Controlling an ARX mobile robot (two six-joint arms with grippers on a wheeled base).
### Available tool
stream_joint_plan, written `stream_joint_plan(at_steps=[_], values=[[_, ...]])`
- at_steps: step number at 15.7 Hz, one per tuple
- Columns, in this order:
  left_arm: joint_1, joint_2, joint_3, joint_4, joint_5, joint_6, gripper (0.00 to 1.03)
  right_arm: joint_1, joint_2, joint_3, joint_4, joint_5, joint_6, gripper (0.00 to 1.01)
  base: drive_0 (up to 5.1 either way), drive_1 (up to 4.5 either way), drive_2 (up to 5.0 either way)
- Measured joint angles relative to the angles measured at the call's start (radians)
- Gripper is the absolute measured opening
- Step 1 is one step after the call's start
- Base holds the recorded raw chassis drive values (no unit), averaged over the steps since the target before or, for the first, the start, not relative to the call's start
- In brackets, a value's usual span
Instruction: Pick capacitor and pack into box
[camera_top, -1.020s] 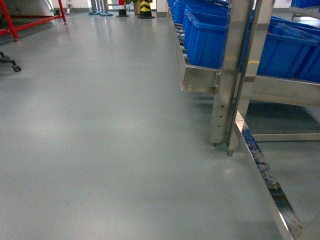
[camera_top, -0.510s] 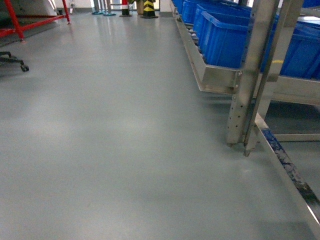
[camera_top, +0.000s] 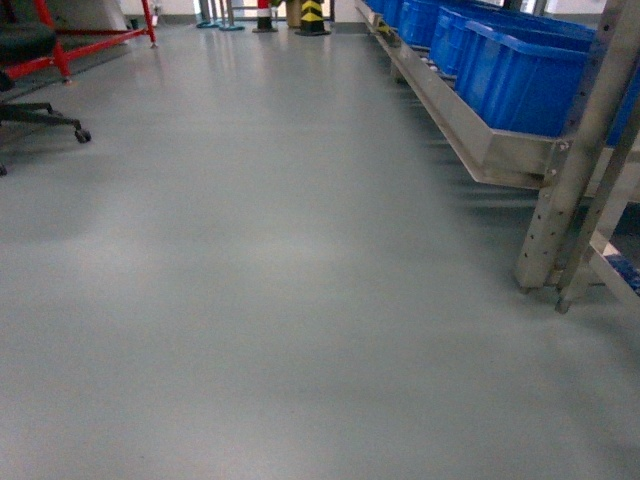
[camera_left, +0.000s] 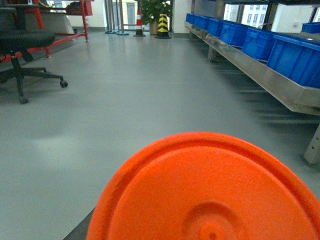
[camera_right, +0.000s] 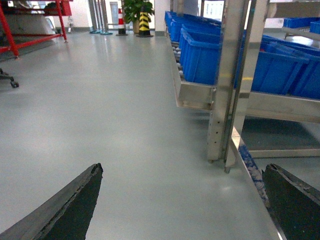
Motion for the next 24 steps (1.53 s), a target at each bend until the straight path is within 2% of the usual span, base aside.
stream_joint_plan(at_steps=[24], values=[[0.000, 0.000, 0.000, -0.001, 0.000, 0.000, 0.43, 0.000, 0.000, 0.000, -0.002, 0.000, 0.000, 0.98, -5.0, 2.44, 2.4]])
